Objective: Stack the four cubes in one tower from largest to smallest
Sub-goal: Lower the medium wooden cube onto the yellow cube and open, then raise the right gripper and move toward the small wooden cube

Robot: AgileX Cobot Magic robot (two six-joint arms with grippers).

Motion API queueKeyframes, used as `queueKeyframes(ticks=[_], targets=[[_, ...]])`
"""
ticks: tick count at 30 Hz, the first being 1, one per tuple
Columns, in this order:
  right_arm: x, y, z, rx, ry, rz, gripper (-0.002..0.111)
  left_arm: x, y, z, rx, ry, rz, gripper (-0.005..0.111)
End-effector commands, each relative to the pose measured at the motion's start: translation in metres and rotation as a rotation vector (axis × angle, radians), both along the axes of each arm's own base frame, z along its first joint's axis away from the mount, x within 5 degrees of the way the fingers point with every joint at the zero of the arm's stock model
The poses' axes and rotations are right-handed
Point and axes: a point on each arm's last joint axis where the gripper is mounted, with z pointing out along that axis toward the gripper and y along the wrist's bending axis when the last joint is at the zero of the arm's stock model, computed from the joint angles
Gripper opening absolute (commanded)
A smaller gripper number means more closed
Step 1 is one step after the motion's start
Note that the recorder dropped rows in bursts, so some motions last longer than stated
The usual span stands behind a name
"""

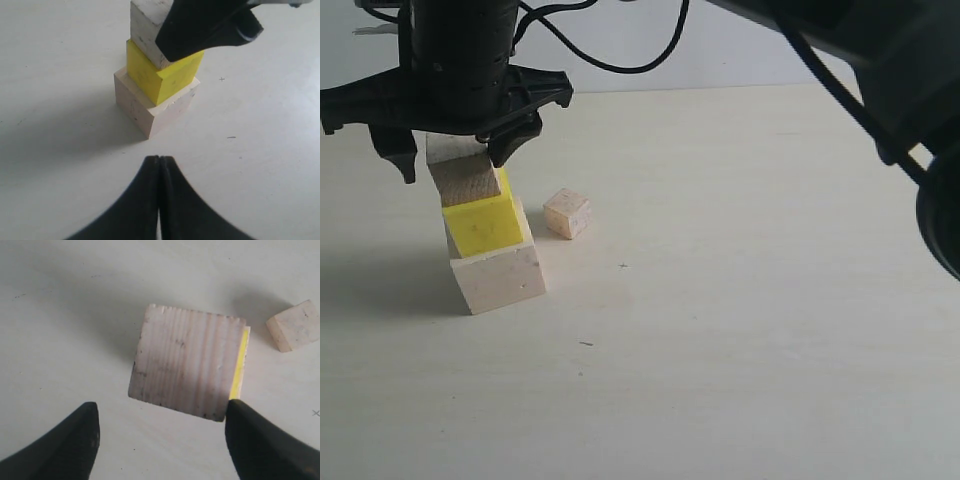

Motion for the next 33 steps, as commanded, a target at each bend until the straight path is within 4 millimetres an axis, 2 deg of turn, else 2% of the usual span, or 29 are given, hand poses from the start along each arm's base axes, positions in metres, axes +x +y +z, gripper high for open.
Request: queueKeyframes(ticks=[1,7,12,14,15,18,21,23,25,29,33], targets=[[-0.001,-0.002,0.007,0.004,-0.016,0.002,0.068,0.000,-0.001,0.000,-0.004,-0.010,-0.004,0.000],[-0.005,-0.006,0.022,0.028,-0.036,0.002,0.068,0.000,-0.001,0.000,-0.004,-0.010,-0.004,0.000],[-0.003,-0.025,0.054,-0.010,-0.191,-0.018,0.068,0.000,-0.001,0.000,-0.004,-0.010,-0.004,0.000],[0.003,-0.034,0.063,-0.074,-0.291,-0.035,0.060,0.000,-0.001,0.000,-0.004,-0.010,-0.004,0.000],[0.008,-0.039,0.065,-0.108,-0.335,-0.049,0.048,0.000,-0.001,0.000,-0.002,-0.010,-0.004,0.000],[0.025,-0.055,0.063,-0.115,-0.313,-0.011,0.000,-0.001,-0.001,0.000,0.001,-0.006,-0.006,0.000],[0.055,-0.086,0.062,-0.117,-0.291,-0.068,0.000,-0.001,-0.001,-0.001,0.001,-0.004,-0.007,0.000],[0.078,-0.113,0.061,-0.058,-0.225,-0.099,0.000,-0.001,0.000,-0.001,0.008,-0.006,-0.008,0.000],[0.093,-0.133,0.054,0.005,-0.149,-0.116,0.000,0.000,0.000,0.000,0.014,-0.013,-0.006,0.000],[0.107,-0.151,0.026,0.034,-0.038,-0.088,0.000,0.002,0.001,0.000,0.024,-0.028,-0.001,0.000],[0.109,-0.162,-0.003,-0.034,0.026,-0.050,0.000,0.006,0.001,-0.002,0.037,-0.030,0.005,0.000]])
